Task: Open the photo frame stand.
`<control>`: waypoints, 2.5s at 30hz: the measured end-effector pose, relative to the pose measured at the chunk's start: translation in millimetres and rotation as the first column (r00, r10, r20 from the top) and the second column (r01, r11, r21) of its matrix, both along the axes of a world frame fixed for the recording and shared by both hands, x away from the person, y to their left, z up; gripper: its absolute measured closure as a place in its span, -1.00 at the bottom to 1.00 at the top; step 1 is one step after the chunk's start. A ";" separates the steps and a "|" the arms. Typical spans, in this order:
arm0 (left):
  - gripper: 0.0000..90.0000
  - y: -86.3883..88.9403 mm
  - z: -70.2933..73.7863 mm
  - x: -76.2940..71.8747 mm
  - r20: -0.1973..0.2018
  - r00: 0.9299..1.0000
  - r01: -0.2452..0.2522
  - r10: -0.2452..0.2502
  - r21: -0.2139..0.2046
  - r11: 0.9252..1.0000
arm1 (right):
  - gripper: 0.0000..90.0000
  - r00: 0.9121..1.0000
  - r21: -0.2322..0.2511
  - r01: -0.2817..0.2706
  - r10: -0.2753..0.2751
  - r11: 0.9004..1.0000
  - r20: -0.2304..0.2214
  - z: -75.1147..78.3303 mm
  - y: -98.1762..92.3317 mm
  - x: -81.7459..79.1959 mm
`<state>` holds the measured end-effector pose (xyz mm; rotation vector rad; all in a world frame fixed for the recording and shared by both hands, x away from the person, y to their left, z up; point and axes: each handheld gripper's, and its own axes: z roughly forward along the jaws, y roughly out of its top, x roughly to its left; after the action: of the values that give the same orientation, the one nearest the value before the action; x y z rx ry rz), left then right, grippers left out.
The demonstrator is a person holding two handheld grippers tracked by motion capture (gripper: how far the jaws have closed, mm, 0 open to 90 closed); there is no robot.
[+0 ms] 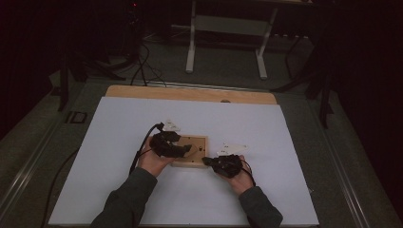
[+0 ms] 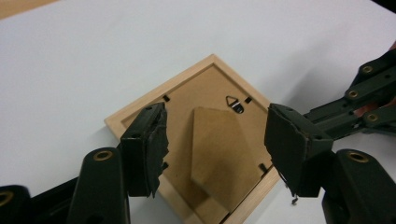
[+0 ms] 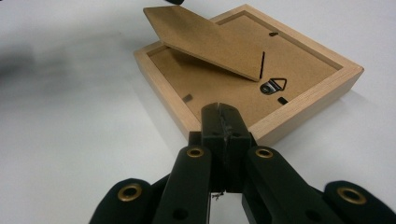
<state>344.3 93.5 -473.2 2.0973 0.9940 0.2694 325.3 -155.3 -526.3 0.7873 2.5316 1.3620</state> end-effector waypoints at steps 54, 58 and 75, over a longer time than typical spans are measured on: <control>0.21 2.5 -25.3 19.3 -0.307 0.952 -0.058 0.011 -0.145 0.988 | 1.00 1.000 0.001 -0.006 0.006 1.000 0.003 -0.3 -0.7 0.4; 0.21 1.4 -24.5 18.8 -0.302 0.953 -0.056 0.014 -0.133 0.990 | 0.99 1.000 0.000 -0.004 0.004 1.000 0.003 -0.2 -0.5 0.0; 0.23 -7.7 -13.2 -0.9 -0.118 0.993 0.003 -0.010 -0.060 0.998 | 0.49 0.996 0.044 0.085 -0.084 0.995 -0.010 15.4 -18.2 6.5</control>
<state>343.4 85.8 -486.4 2.0808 1.0515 0.1121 331.8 -173.5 -510.9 0.8991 2.4521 1.3949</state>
